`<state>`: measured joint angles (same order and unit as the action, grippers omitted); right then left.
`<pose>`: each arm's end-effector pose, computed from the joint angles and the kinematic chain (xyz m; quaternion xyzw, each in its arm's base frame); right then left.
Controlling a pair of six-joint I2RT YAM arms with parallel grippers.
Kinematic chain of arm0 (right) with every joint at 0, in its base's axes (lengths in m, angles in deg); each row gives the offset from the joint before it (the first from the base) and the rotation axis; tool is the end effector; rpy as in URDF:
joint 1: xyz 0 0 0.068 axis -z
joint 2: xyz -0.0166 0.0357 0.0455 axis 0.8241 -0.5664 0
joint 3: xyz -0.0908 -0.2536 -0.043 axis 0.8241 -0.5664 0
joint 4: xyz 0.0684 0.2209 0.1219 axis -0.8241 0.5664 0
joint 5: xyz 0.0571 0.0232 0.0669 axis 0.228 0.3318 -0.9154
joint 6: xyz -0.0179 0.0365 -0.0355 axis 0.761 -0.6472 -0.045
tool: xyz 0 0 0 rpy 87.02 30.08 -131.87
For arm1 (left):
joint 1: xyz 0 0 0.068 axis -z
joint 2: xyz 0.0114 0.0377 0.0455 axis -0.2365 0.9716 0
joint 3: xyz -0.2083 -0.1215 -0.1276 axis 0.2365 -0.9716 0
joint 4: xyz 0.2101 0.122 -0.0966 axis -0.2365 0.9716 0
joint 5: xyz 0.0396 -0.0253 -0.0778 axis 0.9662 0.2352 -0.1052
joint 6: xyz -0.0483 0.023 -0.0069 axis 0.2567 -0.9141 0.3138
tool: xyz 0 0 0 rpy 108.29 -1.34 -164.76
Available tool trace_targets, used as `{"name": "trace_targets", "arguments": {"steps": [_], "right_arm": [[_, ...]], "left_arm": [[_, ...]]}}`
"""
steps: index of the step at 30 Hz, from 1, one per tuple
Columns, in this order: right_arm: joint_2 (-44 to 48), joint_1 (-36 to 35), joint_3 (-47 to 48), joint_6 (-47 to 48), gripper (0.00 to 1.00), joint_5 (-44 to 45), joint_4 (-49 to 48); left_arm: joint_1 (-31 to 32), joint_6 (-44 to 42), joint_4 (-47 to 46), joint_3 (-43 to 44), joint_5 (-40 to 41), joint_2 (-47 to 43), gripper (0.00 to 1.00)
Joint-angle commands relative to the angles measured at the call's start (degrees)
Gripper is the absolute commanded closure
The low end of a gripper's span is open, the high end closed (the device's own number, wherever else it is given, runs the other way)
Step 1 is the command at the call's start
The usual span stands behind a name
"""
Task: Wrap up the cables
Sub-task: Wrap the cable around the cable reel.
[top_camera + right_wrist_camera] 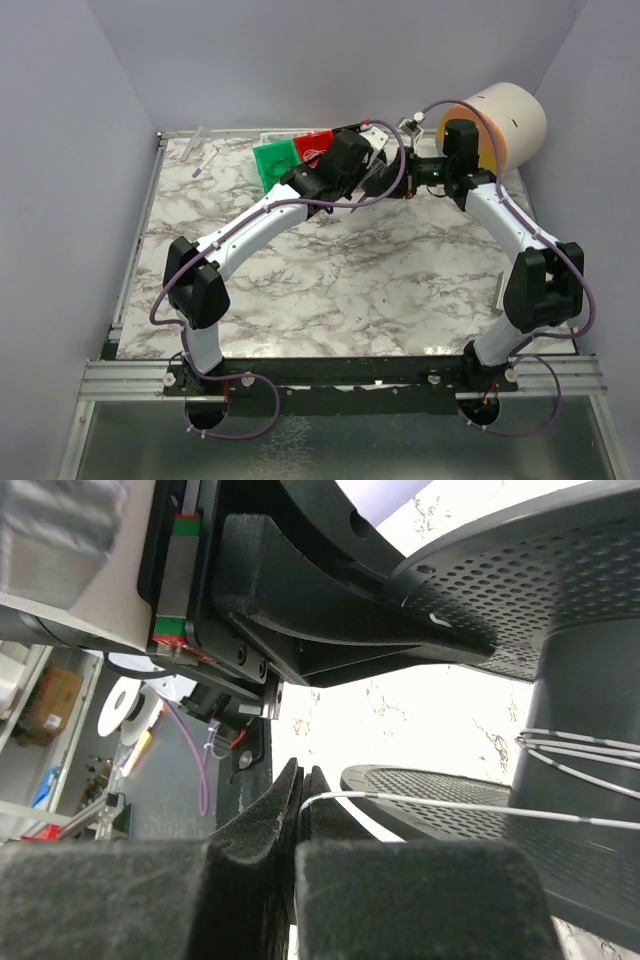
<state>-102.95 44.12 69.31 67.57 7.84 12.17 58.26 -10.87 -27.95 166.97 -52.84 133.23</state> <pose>0.3506 0.1057 0.3250 -0.3168 0.6678 0.5988 0.3084 0.3084 -0.2877 0.3576 0.3033 0.8216 -0.0164 0.4823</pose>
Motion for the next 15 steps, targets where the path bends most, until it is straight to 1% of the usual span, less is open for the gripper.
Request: {"name": "trace_targets", "arguments": {"steps": [1,6,12,15], "right_arm": [[-0.7,-3.1,0.37,4.03,1.0,-1.44,3.43],[-3.37,-5.76,-0.09,5.37,1.0,0.64,3.64],[-6.3,-7.4,-0.38,6.28,1.0,2.52,3.47],[-6.72,-7.43,-1.13,6.4,1.0,7.16,2.63]], "left_arm": [[-1.88,5.68,-2.08,2.53,3.35,0.07,1.0],[-3.99,9.98,-2.63,2.21,0.01,-0.48,1.0],[-9.44,14.29,-3.8,0.79,-9.71,-3.01,1.0],[-12.84,16.51,-5.49,-1.17,-16.42,-5.46,1.0]]}}
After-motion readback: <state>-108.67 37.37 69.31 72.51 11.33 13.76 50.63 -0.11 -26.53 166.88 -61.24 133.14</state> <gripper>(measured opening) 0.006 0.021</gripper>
